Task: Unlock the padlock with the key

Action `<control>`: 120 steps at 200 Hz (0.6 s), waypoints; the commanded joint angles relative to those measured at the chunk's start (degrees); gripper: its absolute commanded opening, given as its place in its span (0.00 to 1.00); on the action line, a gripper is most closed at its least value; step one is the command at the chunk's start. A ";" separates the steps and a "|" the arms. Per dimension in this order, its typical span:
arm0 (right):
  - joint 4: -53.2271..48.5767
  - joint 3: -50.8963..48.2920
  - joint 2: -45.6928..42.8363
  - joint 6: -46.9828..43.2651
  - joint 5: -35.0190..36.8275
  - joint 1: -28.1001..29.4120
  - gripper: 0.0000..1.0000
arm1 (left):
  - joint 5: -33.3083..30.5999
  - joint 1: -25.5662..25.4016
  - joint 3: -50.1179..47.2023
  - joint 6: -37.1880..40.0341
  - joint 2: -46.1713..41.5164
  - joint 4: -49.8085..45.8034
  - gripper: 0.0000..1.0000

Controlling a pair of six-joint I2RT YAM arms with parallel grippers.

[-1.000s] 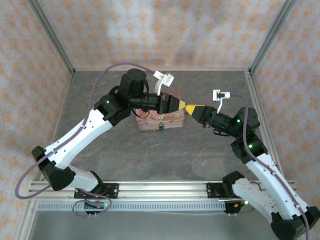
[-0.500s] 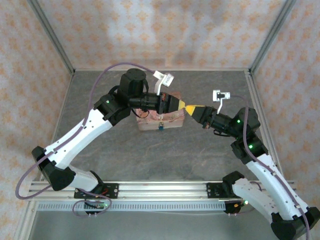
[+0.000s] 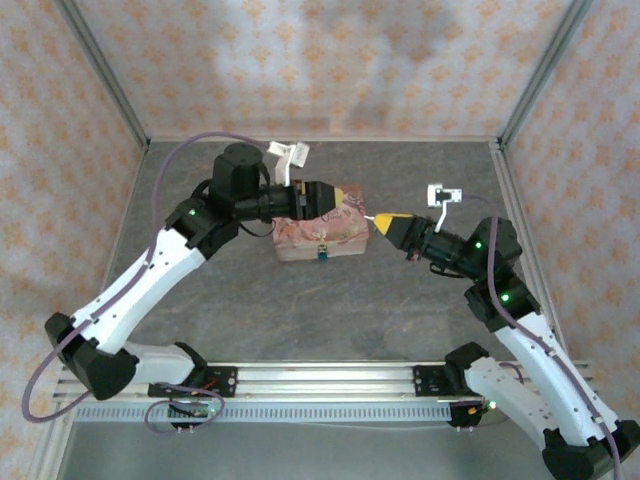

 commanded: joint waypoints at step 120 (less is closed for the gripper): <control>-6.48 22.45 41.74 -20.29 33.64 1.78 0.00 | -39.66 -11.66 -44.15 1.72 -6.01 27.30 0.89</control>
